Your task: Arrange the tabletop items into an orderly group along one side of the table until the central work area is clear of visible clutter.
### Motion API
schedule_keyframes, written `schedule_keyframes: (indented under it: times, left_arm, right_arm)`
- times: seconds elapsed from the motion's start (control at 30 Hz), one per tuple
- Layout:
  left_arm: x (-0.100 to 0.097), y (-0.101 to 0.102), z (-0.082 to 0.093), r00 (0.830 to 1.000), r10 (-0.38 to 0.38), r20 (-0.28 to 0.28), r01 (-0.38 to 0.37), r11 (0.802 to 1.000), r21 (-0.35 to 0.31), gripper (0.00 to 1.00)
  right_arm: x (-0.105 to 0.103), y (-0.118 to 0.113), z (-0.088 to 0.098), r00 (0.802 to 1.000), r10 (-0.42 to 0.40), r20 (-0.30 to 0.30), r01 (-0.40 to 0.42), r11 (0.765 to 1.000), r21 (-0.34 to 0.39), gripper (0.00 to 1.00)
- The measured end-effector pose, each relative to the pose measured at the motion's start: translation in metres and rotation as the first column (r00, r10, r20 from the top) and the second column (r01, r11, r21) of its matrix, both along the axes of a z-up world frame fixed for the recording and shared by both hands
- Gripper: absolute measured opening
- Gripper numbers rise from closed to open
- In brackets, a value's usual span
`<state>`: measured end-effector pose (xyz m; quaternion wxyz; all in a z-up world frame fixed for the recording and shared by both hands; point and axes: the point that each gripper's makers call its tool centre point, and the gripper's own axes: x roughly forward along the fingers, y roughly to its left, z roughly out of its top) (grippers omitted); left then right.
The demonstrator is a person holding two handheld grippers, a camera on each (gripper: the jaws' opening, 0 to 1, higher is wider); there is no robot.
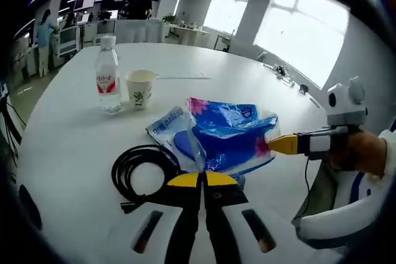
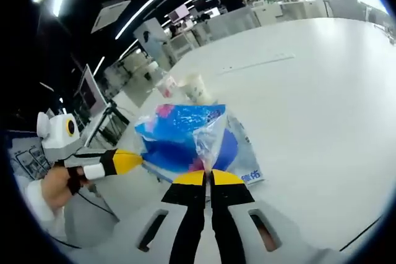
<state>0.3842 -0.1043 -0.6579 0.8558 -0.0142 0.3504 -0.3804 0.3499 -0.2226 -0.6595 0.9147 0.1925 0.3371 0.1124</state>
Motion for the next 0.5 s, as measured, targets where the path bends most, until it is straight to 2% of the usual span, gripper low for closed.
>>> schedule_keyframes:
  times: [0.1,0.23,0.4,0.5]
  left_arm:
    - [-0.01,-0.016,0.011,0.998,-0.06,0.019,0.061,0.998,-0.03,0.0]
    - [-0.027,-0.043,0.025,0.986,-0.159,0.048,0.162,0.985,-0.054,0.0]
    - [-0.039,-0.064,0.043,0.983,-0.171,0.06,0.175,0.982,-0.076,0.0]
    - [-0.042,-0.075,0.047,0.98,-0.178,0.088,0.183,0.982,-0.043,0.0]
  right_arm:
    - [-0.012,-0.013,0.008,0.999,-0.032,0.02,0.032,0.999,-0.02,0.0]
    - [-0.034,-0.037,0.019,0.996,-0.089,0.028,0.09,0.996,-0.024,0.0]
    - [-0.048,-0.06,0.032,0.993,-0.114,0.033,0.115,0.993,-0.007,0.0]
    - [-0.045,-0.071,0.033,0.993,-0.107,0.04,0.107,0.994,0.004,0.0]
